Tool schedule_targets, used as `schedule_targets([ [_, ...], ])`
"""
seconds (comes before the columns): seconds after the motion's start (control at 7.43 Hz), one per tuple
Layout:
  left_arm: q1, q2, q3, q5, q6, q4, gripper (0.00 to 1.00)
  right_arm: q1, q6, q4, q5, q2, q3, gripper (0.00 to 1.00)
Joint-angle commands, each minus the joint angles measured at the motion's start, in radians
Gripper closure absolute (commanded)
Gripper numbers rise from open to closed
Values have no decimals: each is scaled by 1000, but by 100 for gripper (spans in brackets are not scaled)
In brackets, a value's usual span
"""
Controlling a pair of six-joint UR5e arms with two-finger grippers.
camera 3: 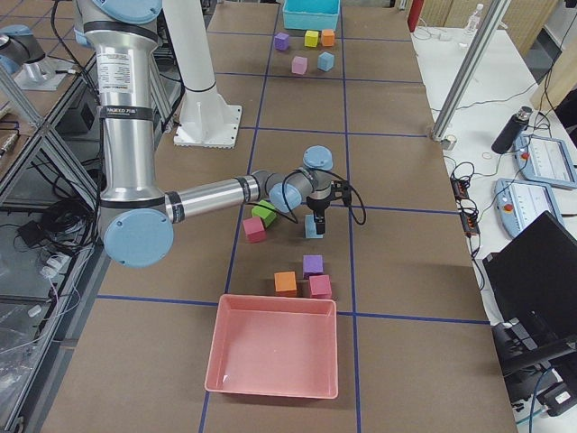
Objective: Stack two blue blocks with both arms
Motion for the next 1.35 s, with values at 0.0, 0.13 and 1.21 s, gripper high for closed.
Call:
schedule_targets([
  [0.0,0,0,0,0,-1,0,2,-39,0,5,-37,-1,-35,0],
  [0.13,0,0,0,0,-1,0,2,-63,-1,7,-40,1,-53,0],
  [1.21,0,12,-1,0,2,0,2,-150,145,-437,-58,425,11,100],
])
